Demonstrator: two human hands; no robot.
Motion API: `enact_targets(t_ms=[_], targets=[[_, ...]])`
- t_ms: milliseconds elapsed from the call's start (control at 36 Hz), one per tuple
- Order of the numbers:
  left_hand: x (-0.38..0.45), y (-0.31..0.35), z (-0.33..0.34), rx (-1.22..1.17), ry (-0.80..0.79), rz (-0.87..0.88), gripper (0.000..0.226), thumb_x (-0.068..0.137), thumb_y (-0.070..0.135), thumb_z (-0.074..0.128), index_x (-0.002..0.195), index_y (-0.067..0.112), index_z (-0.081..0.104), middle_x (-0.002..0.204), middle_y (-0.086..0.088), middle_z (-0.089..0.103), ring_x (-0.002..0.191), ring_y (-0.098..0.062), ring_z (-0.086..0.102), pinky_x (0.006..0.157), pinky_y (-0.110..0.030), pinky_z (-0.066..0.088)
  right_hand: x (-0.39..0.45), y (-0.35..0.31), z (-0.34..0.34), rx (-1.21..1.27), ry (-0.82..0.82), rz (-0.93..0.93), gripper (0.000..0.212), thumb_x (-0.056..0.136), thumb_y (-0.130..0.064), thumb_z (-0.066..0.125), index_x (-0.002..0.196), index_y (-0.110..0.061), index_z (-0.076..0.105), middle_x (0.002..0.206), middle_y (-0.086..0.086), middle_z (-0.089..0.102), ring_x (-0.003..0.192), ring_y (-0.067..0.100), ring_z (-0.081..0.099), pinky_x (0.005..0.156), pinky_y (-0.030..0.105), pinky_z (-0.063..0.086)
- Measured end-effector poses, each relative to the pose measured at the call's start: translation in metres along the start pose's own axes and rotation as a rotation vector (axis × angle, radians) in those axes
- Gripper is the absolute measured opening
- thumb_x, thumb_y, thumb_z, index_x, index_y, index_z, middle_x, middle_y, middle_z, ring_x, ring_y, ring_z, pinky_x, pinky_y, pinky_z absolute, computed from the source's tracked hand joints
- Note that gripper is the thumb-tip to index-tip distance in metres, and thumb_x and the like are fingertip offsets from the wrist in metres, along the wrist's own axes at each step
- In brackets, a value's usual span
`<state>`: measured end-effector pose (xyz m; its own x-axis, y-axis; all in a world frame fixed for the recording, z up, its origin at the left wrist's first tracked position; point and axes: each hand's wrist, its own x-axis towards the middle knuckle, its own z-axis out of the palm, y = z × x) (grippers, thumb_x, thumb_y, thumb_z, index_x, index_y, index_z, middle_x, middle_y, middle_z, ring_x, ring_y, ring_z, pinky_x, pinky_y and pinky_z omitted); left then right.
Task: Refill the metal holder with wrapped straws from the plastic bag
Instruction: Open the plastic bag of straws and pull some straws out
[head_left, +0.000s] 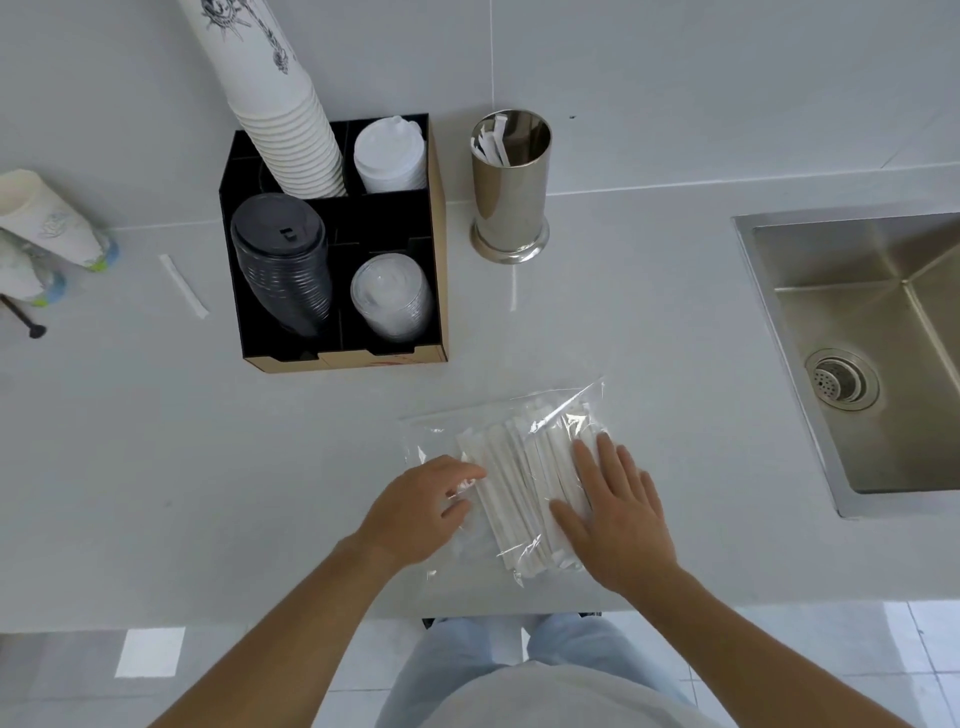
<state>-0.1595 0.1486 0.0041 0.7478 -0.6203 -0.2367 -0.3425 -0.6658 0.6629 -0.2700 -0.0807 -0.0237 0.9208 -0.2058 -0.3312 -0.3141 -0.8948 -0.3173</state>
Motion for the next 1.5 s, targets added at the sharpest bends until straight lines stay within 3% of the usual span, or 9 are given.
enact_targets(t_ms=[167,306,583,750,944,1111,1306,1389,1500], targets=[[0.0,-0.009,-0.006,-0.099,0.115,-0.065,0.022,0.09,0.006,0.063,0.099,0.023,0.073,0.091,0.014,0.071,0.083,-0.002,0.066,0.074,-0.017,0.053,-0.001,0.0,0.005,-0.029,0.001,-0.036,0.074,0.096,-0.062,0.014,0.154,-0.024,-0.012,0.164,0.003,-0.01,0.151,0.027,-0.007,0.119,0.045,-0.003],[0.017,-0.016,-0.033,-0.229,0.335,-0.2,0.036,0.085,0.0,0.068,0.076,0.034,0.07,0.08,0.014,0.072,0.07,0.001,0.065,0.065,-0.006,0.047,-0.002,0.001,0.006,-0.032,0.005,-0.038,0.074,0.096,-0.061,0.015,0.155,-0.023,-0.009,0.165,0.004,-0.005,0.151,0.026,-0.003,0.12,0.044,0.002],[0.018,-0.019,-0.063,-0.197,0.253,-0.159,0.047,0.084,0.005,0.069,0.08,0.052,0.067,0.087,0.026,0.07,0.081,0.002,0.065,0.07,-0.007,0.048,-0.002,-0.005,0.002,-0.067,-0.016,-0.04,0.072,0.098,-0.058,0.014,0.155,-0.023,-0.012,0.164,0.0,-0.013,0.151,0.025,-0.01,0.12,0.047,-0.004],[0.024,-0.02,-0.081,-0.219,0.336,-0.161,0.041,0.084,0.004,0.07,0.072,0.043,0.07,0.083,0.029,0.071,0.074,0.004,0.066,0.068,-0.003,0.046,-0.007,-0.015,0.008,-0.129,-0.056,-0.138,0.067,0.09,-0.064,-0.003,0.146,-0.034,-0.027,0.157,-0.005,-0.029,0.144,0.022,-0.029,0.115,0.042,-0.019],[0.048,-0.01,-0.1,-0.264,0.426,-0.151,0.038,0.086,0.004,0.066,0.073,0.039,0.07,0.073,0.016,0.072,0.066,-0.002,0.064,0.06,-0.006,0.047,-0.004,-0.001,-0.001,-0.146,-0.067,-0.17,0.064,0.093,-0.06,0.007,0.151,-0.039,-0.009,0.162,-0.006,-0.014,0.146,0.022,-0.021,0.116,0.043,-0.013],[0.06,-0.003,-0.108,-0.284,0.464,-0.154,0.03,0.087,0.008,0.068,0.076,0.036,0.071,0.072,0.01,0.071,0.057,0.001,0.06,0.055,-0.008,0.046,0.002,0.039,-0.018,-0.169,-0.068,-0.141,0.061,0.102,-0.046,0.025,0.144,-0.049,-0.019,0.157,-0.014,-0.025,0.15,0.024,-0.014,0.119,0.046,-0.004],[0.063,-0.007,-0.09,-0.392,0.484,-0.27,0.023,0.092,0.018,0.064,0.083,0.039,0.067,0.074,0.005,0.069,0.057,0.002,0.064,0.054,-0.009,0.049,0.0,0.048,-0.028,-0.128,-0.041,-0.069,0.056,0.103,-0.039,0.029,0.152,-0.046,0.003,0.158,-0.014,-0.017,0.151,0.023,-0.007,0.119,0.045,-0.001],[0.056,-0.011,-0.08,-0.488,0.504,-0.353,0.019,0.092,0.029,0.062,0.086,0.047,0.066,0.094,0.008,0.069,0.068,-0.004,0.07,0.068,-0.024,0.057,-0.006,0.049,-0.03,-0.083,-0.034,-0.076,0.054,0.103,-0.037,0.035,0.153,-0.041,0.015,0.162,-0.01,-0.004,0.152,0.024,-0.001,0.119,0.046,0.001],[0.043,-0.011,-0.067,-0.605,0.486,-0.415,0.019,0.083,0.035,0.069,0.093,0.051,0.067,0.106,0.002,0.068,0.074,-0.012,0.071,0.075,-0.032,0.059,-0.011,0.05,-0.033,-0.043,0.005,-0.109,0.05,0.102,-0.035,0.04,0.151,-0.033,0.031,0.163,0.0,0.015,0.151,0.029,0.012,0.118,0.05,0.009]])
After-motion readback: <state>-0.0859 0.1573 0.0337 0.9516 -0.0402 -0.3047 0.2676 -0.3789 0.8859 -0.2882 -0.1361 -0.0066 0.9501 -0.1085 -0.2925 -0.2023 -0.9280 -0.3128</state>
